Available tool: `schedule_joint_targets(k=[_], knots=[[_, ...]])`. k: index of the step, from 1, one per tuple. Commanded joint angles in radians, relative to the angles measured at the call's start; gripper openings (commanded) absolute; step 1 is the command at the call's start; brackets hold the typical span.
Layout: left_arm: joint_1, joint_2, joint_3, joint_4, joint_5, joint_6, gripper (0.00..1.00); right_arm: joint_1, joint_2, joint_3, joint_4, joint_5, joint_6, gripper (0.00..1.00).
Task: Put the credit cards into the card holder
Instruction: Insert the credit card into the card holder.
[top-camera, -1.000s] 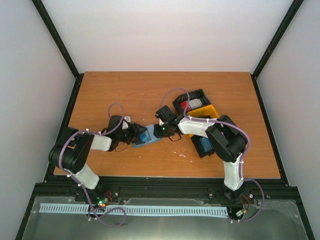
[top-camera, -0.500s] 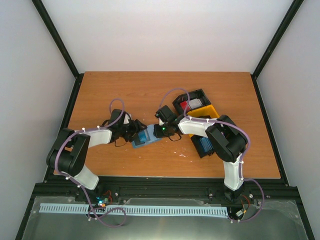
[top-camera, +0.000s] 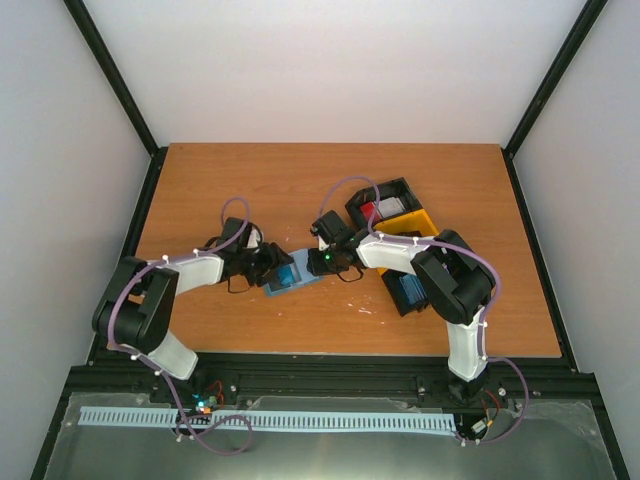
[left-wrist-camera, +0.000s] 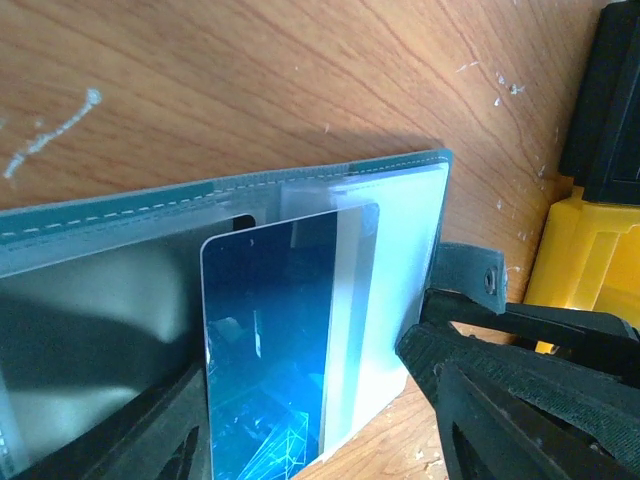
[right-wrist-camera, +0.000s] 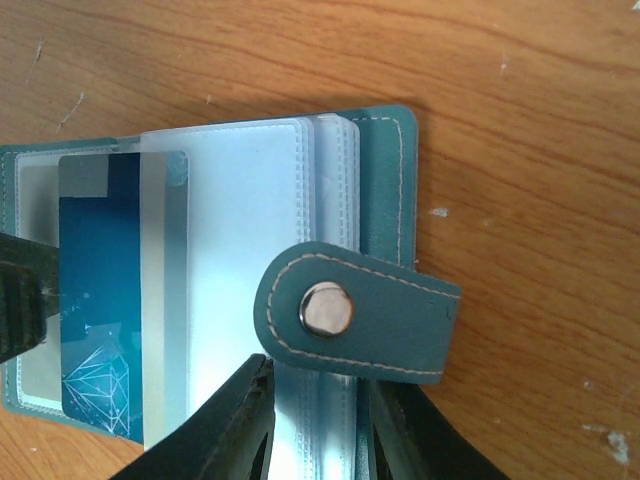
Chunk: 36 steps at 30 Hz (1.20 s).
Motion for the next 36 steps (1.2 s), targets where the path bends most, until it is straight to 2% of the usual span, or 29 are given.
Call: schedule_joint_targets(k=[1, 6, 12, 20, 25, 31, 36], knots=[[-0.009, 0.046, 0.007, -0.109, -0.001, 0.029, 0.62, 0.011, 0.061, -0.039, -0.042, -0.034, -0.006, 0.27], [-0.015, 0.069, 0.046, -0.067, 0.050, 0.042, 0.55, 0.011, 0.060, -0.044, -0.037, -0.037, -0.006, 0.27], [-0.015, 0.111, 0.098, -0.042, 0.072, 0.063, 0.53, 0.008, 0.046, -0.057, -0.017, -0.043, -0.010, 0.27], [-0.019, 0.158, 0.139, -0.022, 0.108, 0.072, 0.54, 0.003, -0.058, -0.099, 0.010, 0.006, -0.002, 0.28], [-0.029, 0.153, 0.129, 0.018, 0.148, 0.032, 0.54, -0.013, -0.099, -0.115, 0.025, -0.024, 0.010, 0.28], [-0.044, 0.137, 0.107, 0.004, 0.132, 0.012, 0.59, -0.029, -0.125, -0.133, 0.003, 0.040, 0.028, 0.31], [-0.052, 0.096, 0.101, -0.067, 0.082, 0.026, 0.61, -0.029, -0.115, -0.135, 0.008, 0.014, 0.030, 0.32]])
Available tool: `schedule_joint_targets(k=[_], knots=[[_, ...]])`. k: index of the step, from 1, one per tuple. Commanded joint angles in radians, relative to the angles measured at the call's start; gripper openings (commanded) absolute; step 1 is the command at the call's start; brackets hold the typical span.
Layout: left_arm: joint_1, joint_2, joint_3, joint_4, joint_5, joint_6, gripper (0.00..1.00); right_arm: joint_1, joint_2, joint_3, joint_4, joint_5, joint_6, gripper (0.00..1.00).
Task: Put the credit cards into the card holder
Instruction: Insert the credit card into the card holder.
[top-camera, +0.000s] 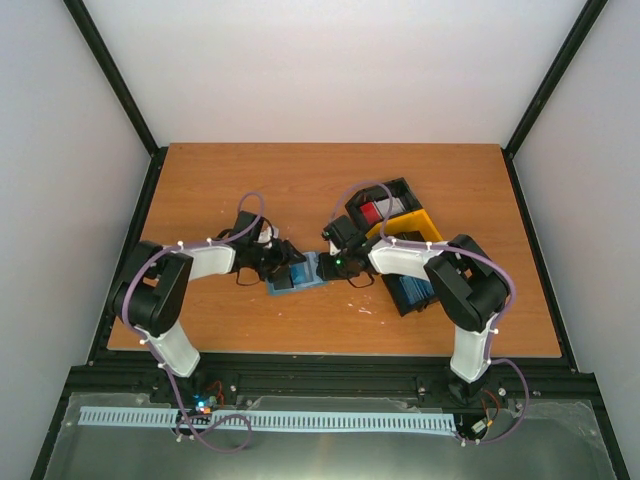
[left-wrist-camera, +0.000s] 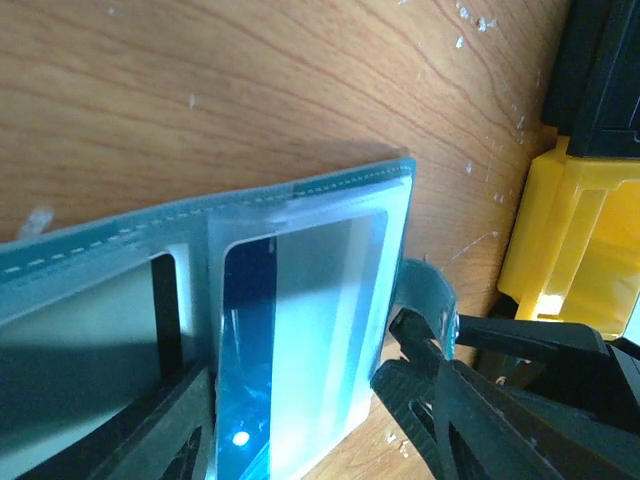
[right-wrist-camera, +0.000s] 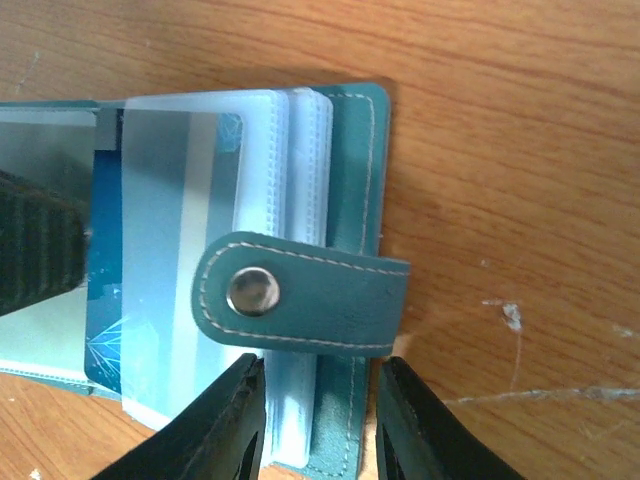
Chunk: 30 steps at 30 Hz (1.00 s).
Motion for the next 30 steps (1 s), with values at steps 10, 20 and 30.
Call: schedule_joint_targets(k=[10, 20, 30], knots=[[-0.019, -0.040, -0.004, -0.085, -0.041, 0.013, 0.55, -0.004, -0.048, -0.031, 0.022, -0.039, 0.000, 0.29], [-0.023, -0.038, -0.004, -0.023, 0.042, 0.012, 0.55, -0.004, -0.088, -0.062, 0.105, -0.134, -0.004, 0.24], [-0.023, -0.038, -0.007, -0.043, 0.021, 0.011, 0.61, -0.003, -0.029, -0.040, 0.096, -0.115, -0.007, 0.23]])
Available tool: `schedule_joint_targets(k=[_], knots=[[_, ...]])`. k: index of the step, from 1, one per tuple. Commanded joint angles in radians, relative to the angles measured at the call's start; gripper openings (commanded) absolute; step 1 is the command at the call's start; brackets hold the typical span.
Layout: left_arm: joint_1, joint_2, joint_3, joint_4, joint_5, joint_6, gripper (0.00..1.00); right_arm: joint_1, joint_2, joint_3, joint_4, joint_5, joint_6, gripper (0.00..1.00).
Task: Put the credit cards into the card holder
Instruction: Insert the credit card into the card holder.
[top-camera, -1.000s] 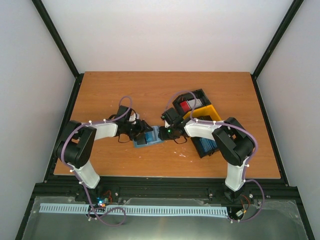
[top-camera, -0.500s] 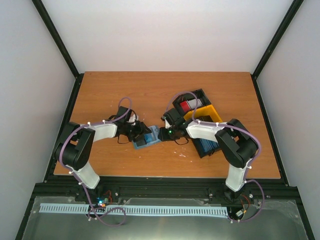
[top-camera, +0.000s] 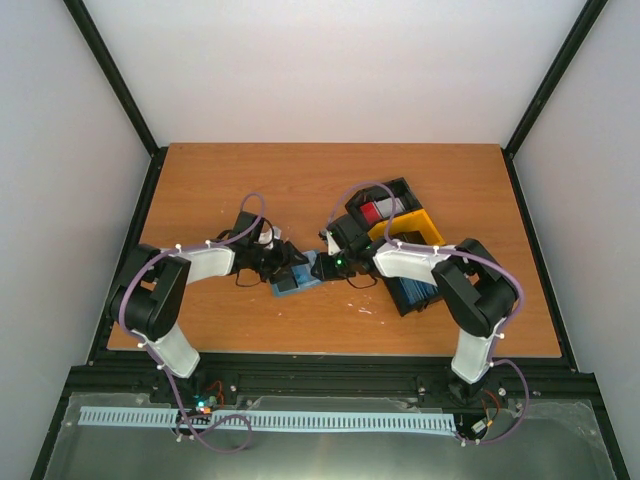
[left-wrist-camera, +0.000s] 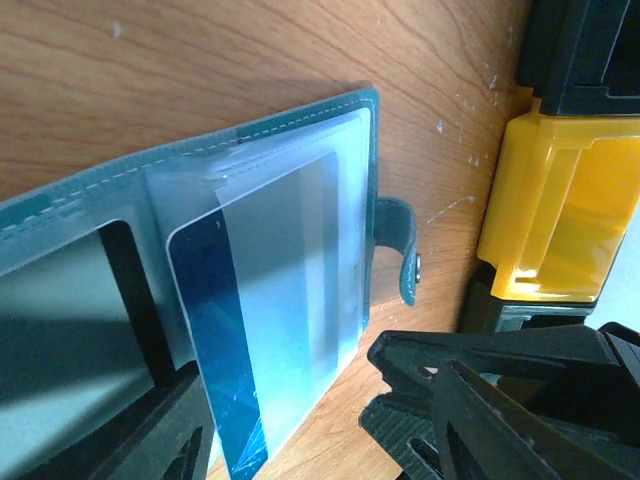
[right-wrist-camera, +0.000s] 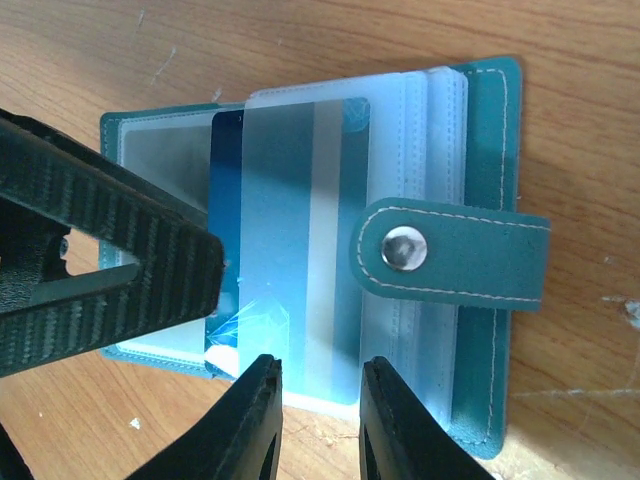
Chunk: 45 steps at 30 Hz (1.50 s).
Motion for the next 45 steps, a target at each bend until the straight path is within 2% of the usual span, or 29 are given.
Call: schedule_joint_targets(k=[1, 10, 15, 19, 23, 25, 28, 38, 45], knots=[[-0.009, 0.004, 0.008, -0.046, -0.038, 0.014, 0.62, -0.004, 0.037, 0.017, 0.011, 0.009, -0.012, 0.23], [-0.010, -0.008, 0.016, -0.131, -0.092, 0.048, 0.63, -0.004, 0.081, 0.063, -0.008, 0.029, -0.029, 0.24], [-0.010, -0.003, 0.038, -0.117, -0.071, 0.050, 0.45, -0.004, 0.089, 0.072, -0.024, 0.044, -0.035, 0.26], [-0.010, 0.003, 0.044, -0.118, -0.076, 0.059, 0.43, -0.004, 0.065, 0.067, -0.012, 0.066, -0.036, 0.28], [-0.010, 0.025, 0.058, -0.117, -0.068, 0.067, 0.36, -0.004, 0.071, 0.086, -0.030, 0.088, -0.043, 0.28], [-0.010, 0.027, 0.067, -0.120, -0.068, 0.071, 0.36, -0.004, 0.082, 0.093, -0.042, 0.095, -0.047, 0.29], [-0.010, 0.032, 0.082, -0.125, -0.062, 0.082, 0.42, -0.004, 0.090, 0.093, -0.038, 0.080, -0.049, 0.29], [-0.013, 0.059, 0.113, -0.096, -0.011, 0.099, 0.42, -0.004, 0.090, 0.097, -0.023, 0.011, -0.056, 0.27], [-0.014, 0.071, 0.120, -0.141, -0.053, 0.115, 0.45, -0.003, 0.083, 0.095, -0.011, -0.018, -0.047, 0.28]])
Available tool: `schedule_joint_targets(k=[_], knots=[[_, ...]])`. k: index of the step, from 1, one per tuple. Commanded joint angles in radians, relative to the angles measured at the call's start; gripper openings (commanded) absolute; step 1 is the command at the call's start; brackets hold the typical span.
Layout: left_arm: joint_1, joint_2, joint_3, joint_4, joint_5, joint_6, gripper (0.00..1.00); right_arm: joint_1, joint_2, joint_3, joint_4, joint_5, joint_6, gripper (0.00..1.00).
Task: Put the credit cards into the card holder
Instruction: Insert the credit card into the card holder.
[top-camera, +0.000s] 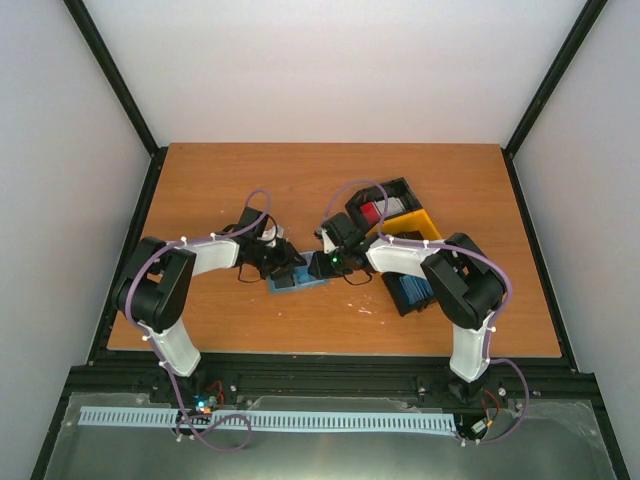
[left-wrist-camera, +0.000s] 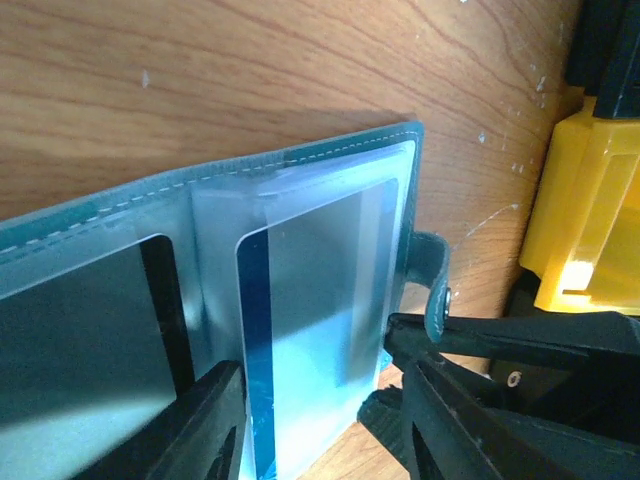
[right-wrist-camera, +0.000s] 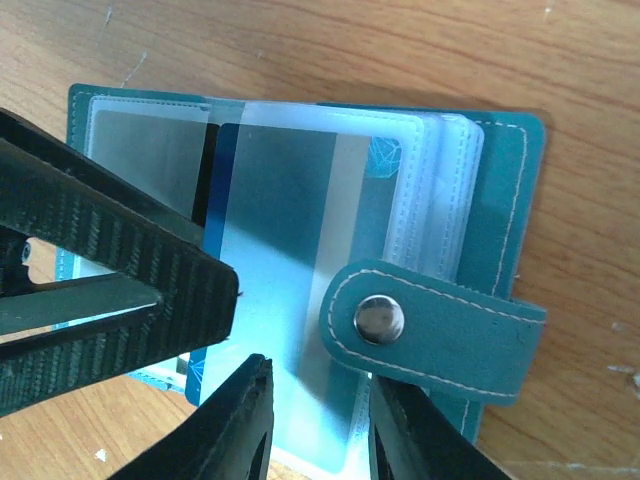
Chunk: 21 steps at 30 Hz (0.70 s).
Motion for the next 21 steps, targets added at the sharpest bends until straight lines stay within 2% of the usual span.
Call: schedule_joint_targets(k=[1, 8, 15, 21], knots=[[-0.013, 0.007, 0.039, -0.046, -0.038, 0.035, 0.46, -0.003, 0.001, 0.023, 0.018, -0.034, 0.001, 0.28], [-0.013, 0.007, 0.038, -0.085, -0.118, 0.035, 0.48, -0.008, -0.013, 0.008, 0.038, -0.073, 0.026, 0.27], [-0.013, -0.059, 0.036, -0.095, -0.145, 0.036, 0.57, -0.015, -0.016, -0.002, 0.066, -0.131, 0.049, 0.28], [-0.013, -0.097, 0.021, -0.118, -0.182, 0.024, 0.59, -0.017, -0.003, -0.004, 0.095, -0.185, 0.074, 0.28]])
